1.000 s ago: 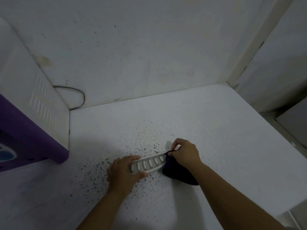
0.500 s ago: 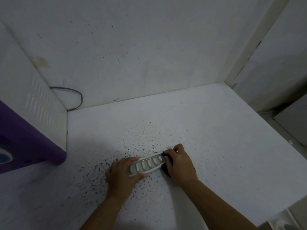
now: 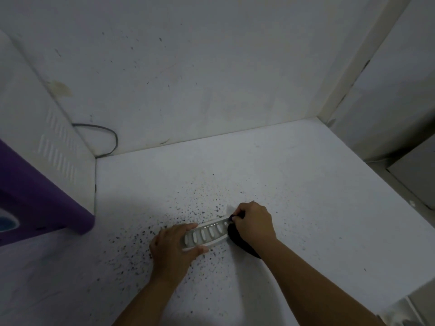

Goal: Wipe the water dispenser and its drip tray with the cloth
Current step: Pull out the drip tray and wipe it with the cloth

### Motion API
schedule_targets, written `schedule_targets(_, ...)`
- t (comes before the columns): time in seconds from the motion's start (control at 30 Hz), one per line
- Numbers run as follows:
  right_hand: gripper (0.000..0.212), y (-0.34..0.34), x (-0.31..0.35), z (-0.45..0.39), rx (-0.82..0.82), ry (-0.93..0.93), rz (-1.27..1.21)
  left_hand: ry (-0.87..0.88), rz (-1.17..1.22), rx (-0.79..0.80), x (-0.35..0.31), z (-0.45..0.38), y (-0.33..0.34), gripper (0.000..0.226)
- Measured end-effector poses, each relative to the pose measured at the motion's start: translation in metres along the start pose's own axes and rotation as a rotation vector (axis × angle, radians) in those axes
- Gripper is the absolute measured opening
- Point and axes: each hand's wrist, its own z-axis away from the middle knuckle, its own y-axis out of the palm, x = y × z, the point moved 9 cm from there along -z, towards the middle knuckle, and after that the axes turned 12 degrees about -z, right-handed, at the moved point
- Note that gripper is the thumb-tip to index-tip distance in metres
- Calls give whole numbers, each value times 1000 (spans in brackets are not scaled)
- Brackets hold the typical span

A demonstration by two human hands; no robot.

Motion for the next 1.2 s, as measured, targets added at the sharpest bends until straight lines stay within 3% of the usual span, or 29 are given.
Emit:
schedule_targets(0.2,13,1,3,-5,29,32,68,-13,-5,6,1,1,1,60)
schedule_targets(0.53,13,1,2,13,-87,-31,-6,-1,-35,-6,2,0,3,61)
schedule_targets(0.8,9,-7,-3,6,40,63,-29,-3,-27,12,2,-2,4,60)
schedule_targets(0.9,8,-1,5,11,41,25,-111,2,-47,4,2,-2,3,61)
schedule_targets(1.07,14,9,11,22,-52,-53,-10,11,-45,-16,2,-1,2,60)
schedule_targets(1.2,13,9,8,14,7,-5,15,-1,-52,-1,2,-2,4,60)
